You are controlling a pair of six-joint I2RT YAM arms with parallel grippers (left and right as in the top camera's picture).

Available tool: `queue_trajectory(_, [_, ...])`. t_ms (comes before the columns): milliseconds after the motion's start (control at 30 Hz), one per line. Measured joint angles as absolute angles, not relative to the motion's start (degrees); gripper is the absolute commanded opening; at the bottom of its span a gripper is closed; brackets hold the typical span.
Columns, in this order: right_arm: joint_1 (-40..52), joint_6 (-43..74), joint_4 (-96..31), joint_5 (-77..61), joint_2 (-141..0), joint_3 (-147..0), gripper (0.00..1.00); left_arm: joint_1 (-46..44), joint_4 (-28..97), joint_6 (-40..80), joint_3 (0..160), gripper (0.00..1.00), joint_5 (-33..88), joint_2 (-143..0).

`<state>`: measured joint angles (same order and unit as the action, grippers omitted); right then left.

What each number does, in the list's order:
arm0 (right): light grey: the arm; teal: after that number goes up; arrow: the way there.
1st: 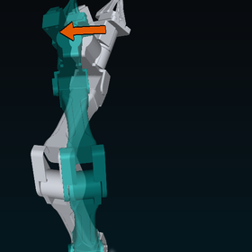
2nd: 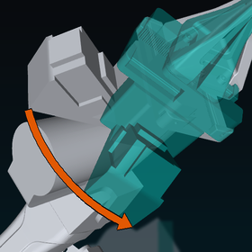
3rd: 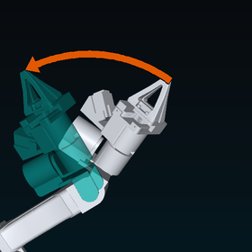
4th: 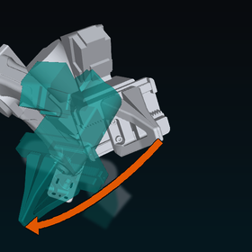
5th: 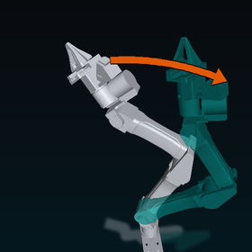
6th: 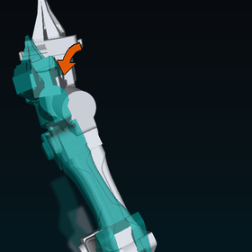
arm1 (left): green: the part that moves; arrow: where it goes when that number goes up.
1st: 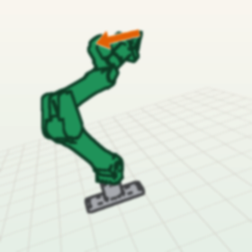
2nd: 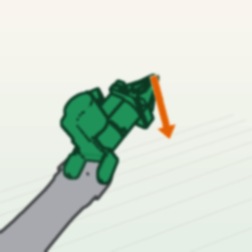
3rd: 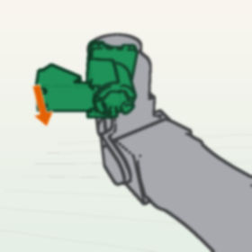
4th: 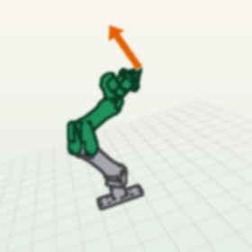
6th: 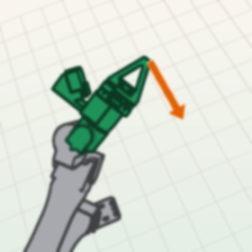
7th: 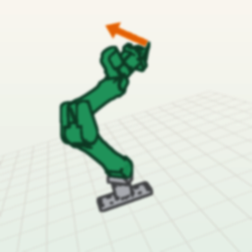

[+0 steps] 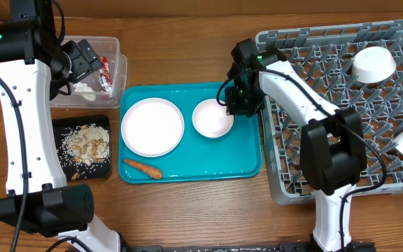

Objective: Sort waste into correct bins and load items into the dishwasher
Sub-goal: 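Grasp the empty bowl rim with the right gripper and lift it, then lower the bowl into the dish rack and open the right gripper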

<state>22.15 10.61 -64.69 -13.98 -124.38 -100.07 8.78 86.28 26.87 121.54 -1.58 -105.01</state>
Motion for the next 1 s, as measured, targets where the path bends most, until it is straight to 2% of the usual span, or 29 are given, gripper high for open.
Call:
queue_trajectory(67, [22.15, 10.70, -64.34, -13.91, -124.44, -99.31, 0.19, 8.78, 86.28, 26.89, 121.54, 1.00, -1.58, -105.01])
queue_trajectory(167, [22.15, 10.76, -64.53, -13.93, -124.46, -98.65, 0.04, 8.78, 86.28, 26.89, 121.54, 1.00, -1.58, -105.01])
queue_trajectory(433, [21.98, 10.66, -69.34, -13.52, -124.51, -100.73, 0.04, 8.78, 86.21, 26.89, 121.54, 1.00, -1.58, -105.01])
queue_trajectory(633, [20.18, 10.09, -74.48, -10.66, -124.05, -115.02, 0.04, 8.78, 86.21, 26.87, 121.54, 1.00, -1.58, -105.01])
queue_trajectory(800, [17.50, 9.69, -74.37, 2.72, -119.04, -124.49, 0.04, 8.78, 85.80, 26.87, 121.54, 1.00, -1.61, -105.01])
queue_trajectory(1000, [13.39, 14.39, -72.49, 31.99, -113.60, -126.50, 0.04, 8.78, 84.66, 26.87, 121.54, 1.00, -2.00, -105.01])
